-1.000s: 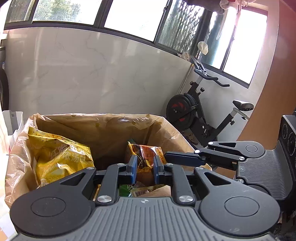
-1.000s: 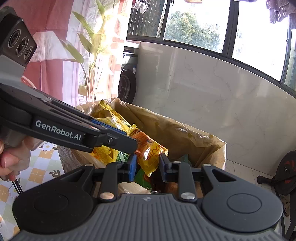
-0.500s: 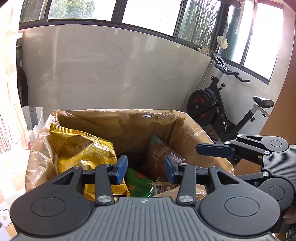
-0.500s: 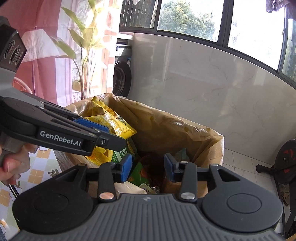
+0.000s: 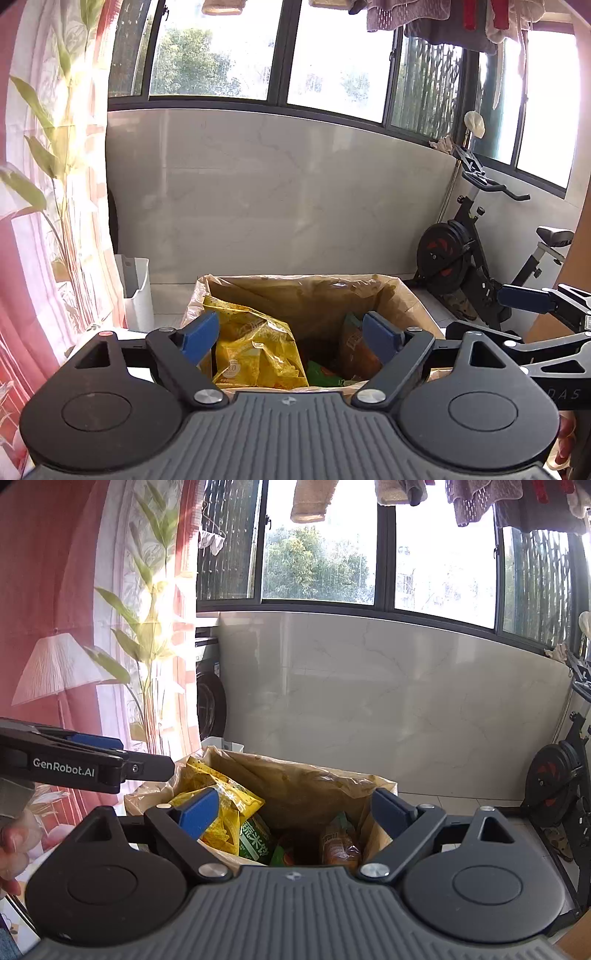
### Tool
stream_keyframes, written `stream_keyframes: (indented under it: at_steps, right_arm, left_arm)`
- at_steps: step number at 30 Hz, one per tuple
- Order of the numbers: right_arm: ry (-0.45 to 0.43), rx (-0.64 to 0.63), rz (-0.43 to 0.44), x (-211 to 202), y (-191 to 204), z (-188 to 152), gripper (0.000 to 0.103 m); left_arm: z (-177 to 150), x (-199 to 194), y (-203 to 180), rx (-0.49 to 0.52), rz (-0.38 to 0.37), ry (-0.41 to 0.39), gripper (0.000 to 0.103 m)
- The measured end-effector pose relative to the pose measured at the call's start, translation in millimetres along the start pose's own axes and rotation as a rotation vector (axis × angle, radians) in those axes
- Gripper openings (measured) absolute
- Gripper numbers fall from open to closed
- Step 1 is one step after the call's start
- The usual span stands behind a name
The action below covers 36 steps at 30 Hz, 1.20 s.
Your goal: Organize snacks
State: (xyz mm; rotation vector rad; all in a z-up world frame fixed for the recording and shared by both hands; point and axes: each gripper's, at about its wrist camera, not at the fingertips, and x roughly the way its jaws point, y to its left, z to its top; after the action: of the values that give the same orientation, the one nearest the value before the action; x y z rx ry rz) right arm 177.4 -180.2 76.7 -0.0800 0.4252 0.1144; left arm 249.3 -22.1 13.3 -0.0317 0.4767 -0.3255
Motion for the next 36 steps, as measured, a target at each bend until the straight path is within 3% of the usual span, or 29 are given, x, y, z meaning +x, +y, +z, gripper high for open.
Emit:
stream_keyframes:
  at_steps: [5, 11, 14, 28, 36]
  right_arm:
    - [-0.052, 0.112, -0.044, -31, 0, 4, 0.098]
    - [-0.076, 0.148, -0.053, -59, 3, 3, 0.098]
    - [-0.073, 0.158, -0.046, -67, 5, 0, 0.098]
    - [-0.063, 0.161, -0.045, -74, 14, -5, 0.098]
    - [-0.041, 0.155, -0.028, -69, 18, -8, 0.098]
  left_arm:
    - [4, -30, 2, -0.011, 0.028, 0.001, 0.090]
    - [-3, -64, 6, -0.023, 0.051, -0.034, 0.093]
    - [-7, -72, 4, 0.005, 0.112, -0.038, 0.093]
    - [-19, -97, 11, 0.005, 0.240, -0.063, 0.093]
    - [-22, -98, 15, -0.008, 0.247, -0.046, 0.092]
